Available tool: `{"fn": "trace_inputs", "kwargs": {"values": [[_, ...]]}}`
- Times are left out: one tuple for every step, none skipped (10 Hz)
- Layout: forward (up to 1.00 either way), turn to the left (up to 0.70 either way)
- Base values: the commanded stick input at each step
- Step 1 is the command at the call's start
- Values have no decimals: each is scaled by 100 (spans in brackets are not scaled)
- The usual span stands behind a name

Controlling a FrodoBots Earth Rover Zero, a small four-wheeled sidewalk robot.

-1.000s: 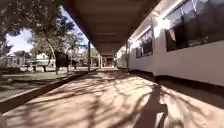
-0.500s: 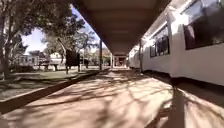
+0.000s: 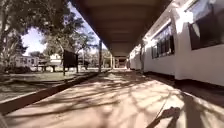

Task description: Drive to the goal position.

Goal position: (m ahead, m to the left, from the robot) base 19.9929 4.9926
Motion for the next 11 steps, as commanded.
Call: {"fn": "trace_inputs", "kwargs": {"values": [[70, 0], [70, 0], [70, 0], [70, 0], [70, 0], [70, 0], [70, 0], [70, 0], [70, 0], [70, 0], [70, 0]]}}
